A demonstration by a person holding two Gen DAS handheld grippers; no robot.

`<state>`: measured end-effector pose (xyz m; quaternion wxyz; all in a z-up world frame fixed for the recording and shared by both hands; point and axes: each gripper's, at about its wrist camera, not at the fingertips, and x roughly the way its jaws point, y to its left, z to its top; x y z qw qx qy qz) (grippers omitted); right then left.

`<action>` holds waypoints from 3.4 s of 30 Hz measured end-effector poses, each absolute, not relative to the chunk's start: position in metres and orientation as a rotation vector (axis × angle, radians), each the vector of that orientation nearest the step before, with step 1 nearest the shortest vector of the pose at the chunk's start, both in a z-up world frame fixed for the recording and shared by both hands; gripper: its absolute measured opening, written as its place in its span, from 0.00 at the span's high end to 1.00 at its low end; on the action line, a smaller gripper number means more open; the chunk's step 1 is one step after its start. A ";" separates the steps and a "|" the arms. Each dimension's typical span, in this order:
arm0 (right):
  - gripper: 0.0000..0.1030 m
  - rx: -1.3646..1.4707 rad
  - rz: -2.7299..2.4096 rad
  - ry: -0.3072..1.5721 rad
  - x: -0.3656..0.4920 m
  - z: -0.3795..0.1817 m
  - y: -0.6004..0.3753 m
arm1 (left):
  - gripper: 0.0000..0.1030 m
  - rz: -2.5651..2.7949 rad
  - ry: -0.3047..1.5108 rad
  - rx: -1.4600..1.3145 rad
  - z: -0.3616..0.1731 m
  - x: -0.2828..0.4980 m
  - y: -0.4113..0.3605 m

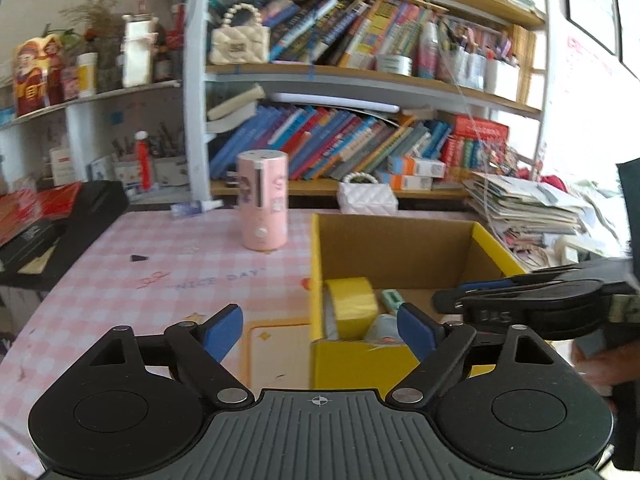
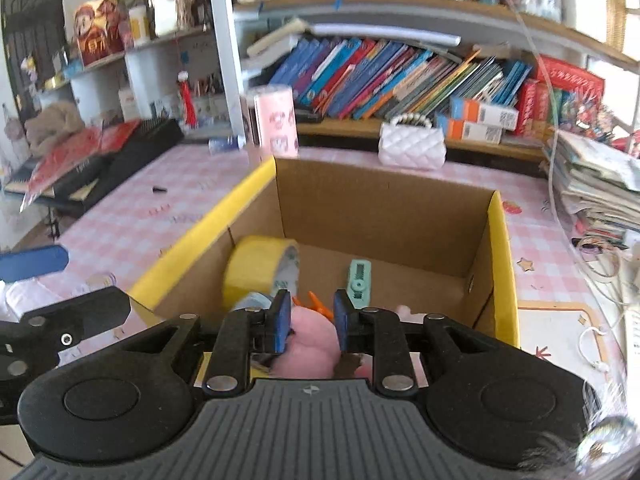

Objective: Organize objects

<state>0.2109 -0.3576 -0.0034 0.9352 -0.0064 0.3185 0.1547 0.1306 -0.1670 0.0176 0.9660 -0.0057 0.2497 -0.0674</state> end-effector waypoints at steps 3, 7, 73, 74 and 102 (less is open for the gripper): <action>0.63 0.004 0.274 0.614 0.193 0.008 -0.349 | 0.10 -0.099 0.496 -0.025 0.021 0.122 -0.153; 0.57 0.036 0.234 0.591 0.169 0.016 -0.334 | 0.06 -0.059 0.492 -0.024 0.023 0.109 -0.135; 0.00 -0.067 -0.105 0.683 0.040 -0.026 -0.237 | 0.00 0.156 0.652 0.017 -0.012 0.025 -0.078; 0.00 -0.067 -0.106 0.683 0.040 -0.026 -0.237 | 0.00 0.156 0.653 0.018 -0.012 0.025 -0.078; 0.00 -0.066 -0.102 0.696 0.037 -0.026 -0.234 | 0.00 0.160 0.670 -0.003 -0.012 0.021 -0.074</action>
